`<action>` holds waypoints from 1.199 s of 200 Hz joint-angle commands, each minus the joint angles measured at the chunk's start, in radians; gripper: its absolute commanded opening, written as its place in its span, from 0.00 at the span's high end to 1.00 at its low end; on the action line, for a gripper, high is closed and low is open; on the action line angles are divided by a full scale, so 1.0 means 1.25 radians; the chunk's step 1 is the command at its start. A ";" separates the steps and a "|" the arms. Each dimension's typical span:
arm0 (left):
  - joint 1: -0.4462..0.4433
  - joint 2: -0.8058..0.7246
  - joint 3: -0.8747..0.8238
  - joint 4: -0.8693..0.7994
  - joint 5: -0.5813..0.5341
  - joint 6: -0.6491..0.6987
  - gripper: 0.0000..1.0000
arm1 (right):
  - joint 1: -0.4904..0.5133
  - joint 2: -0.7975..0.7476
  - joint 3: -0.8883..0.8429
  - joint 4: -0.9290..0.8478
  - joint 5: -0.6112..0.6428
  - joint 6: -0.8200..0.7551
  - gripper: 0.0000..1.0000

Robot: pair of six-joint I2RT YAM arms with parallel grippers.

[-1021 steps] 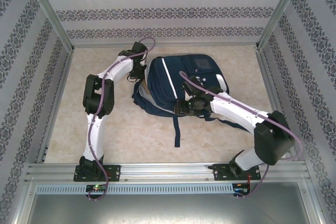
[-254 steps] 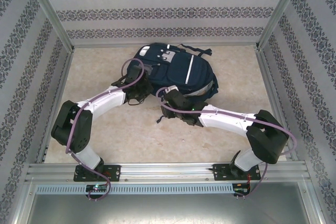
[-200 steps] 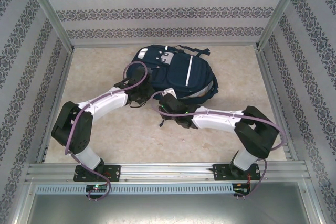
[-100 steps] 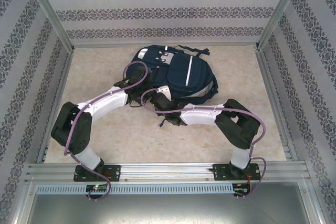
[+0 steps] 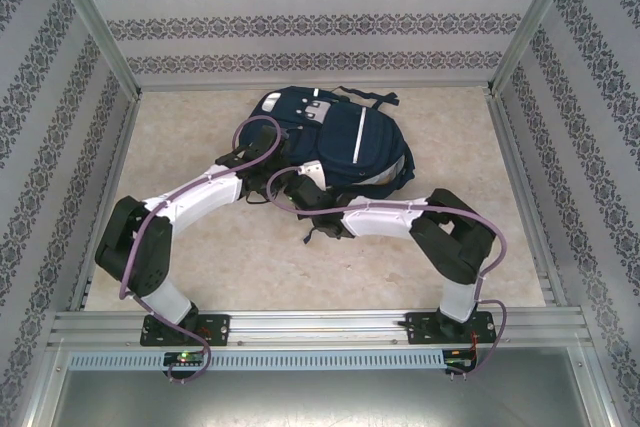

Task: Pack the student bag
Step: Zip the student bag at the center of the table.

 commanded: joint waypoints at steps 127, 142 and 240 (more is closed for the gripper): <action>0.223 -0.174 -0.099 -0.103 -0.055 0.094 1.00 | -0.070 -0.267 -0.254 -0.065 -0.072 0.038 1.00; 0.258 -0.172 -0.099 -0.112 -0.054 0.116 1.00 | -0.084 -0.288 -0.276 -0.073 -0.077 0.048 1.00; 0.453 0.022 0.066 -0.149 0.065 0.292 0.83 | -0.081 -0.292 -0.231 -0.085 -0.218 0.007 1.00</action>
